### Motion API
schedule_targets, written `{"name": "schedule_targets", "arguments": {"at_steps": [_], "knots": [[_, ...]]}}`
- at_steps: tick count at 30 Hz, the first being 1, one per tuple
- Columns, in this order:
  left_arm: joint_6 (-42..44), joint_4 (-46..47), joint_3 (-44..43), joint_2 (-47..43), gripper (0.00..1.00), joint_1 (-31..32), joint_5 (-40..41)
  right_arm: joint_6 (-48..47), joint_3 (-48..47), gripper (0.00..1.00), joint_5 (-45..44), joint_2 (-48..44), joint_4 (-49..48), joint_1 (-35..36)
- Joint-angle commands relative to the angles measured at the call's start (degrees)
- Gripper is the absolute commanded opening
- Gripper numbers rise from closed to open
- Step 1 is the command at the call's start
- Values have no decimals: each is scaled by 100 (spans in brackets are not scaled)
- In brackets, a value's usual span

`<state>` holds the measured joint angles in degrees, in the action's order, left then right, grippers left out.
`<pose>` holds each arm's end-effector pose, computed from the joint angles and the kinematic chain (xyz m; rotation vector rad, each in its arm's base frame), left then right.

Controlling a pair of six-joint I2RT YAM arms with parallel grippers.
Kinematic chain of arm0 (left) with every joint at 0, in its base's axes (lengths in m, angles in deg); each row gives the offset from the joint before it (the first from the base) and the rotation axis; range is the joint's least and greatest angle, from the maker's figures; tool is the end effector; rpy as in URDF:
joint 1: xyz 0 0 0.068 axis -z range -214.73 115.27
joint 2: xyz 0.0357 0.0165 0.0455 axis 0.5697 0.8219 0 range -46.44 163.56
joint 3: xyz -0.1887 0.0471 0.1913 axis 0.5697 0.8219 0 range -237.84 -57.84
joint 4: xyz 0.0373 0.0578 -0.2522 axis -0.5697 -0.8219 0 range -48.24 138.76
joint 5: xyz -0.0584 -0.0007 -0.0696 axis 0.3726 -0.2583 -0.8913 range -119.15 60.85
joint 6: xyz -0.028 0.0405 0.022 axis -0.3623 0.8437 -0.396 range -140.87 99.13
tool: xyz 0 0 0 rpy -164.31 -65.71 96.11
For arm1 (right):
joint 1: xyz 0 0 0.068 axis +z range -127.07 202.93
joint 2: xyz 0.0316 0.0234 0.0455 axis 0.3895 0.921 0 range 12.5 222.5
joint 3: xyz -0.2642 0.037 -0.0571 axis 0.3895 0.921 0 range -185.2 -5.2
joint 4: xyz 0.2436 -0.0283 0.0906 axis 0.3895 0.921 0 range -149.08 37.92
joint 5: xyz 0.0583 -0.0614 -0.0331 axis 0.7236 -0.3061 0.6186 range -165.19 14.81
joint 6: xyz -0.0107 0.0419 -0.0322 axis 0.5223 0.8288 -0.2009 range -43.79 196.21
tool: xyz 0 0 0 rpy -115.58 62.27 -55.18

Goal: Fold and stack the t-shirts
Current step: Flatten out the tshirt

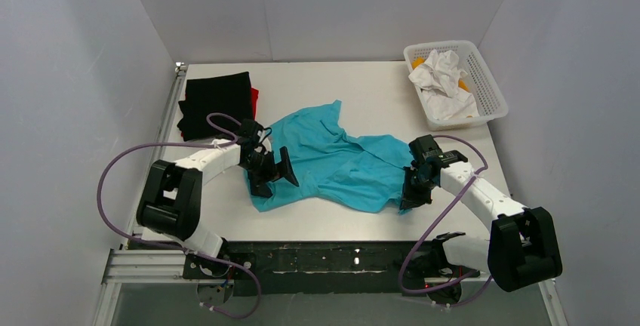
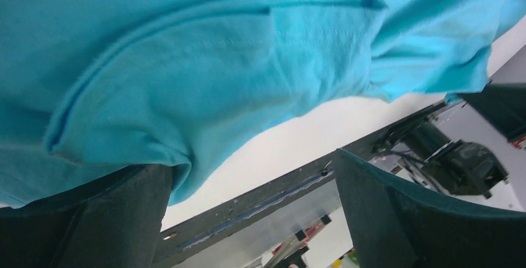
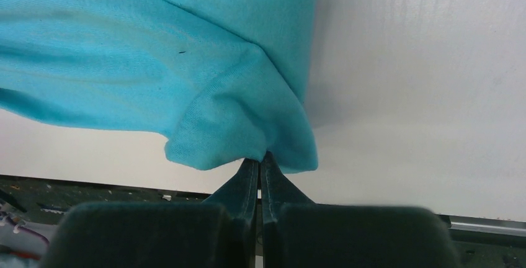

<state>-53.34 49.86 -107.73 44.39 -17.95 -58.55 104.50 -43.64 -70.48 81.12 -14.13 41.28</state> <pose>0.3097 -0.1116 0.1950 -0.0349 2.3699 -1.0198 0.1830 0.0638 0.1822 0.2377 2.9148 0.2614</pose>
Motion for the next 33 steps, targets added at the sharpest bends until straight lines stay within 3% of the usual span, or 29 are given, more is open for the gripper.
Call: {"name": "schedule_targets", "arguments": {"at_steps": [1, 13, 15, 19, 21, 27, 33], "knots": [[364, -696, 236, -464, 98, 341, -189, -56, 47, 1, 58, 28, -61, -16], [1135, -1224, 567, -1325, 98, 1903, 390, -75, 57, 1, 71, 112, -67, 48], [1098, -1520, 607, -1536, 98, 1946, 1014, -79, 53, 1, 64, 136, -69, 50], [576, -2490, 373, -1665, 98, 1918, 3352, -64, 55, 1, 39, 125, -64, 79], [300, -2743, 227, -1559, 98, 1825, 3763, -66, 55, 1, 22, 125, -64, 81], [-73, -1930, 145, -1113, 98, 1653, 2970, -65, 47, 1, 13, 160, -39, 90], [-282, -1722, -64, -433, 84, 1636, 2513, -61, 43, 1, -1, 139, -31, 106]]}}
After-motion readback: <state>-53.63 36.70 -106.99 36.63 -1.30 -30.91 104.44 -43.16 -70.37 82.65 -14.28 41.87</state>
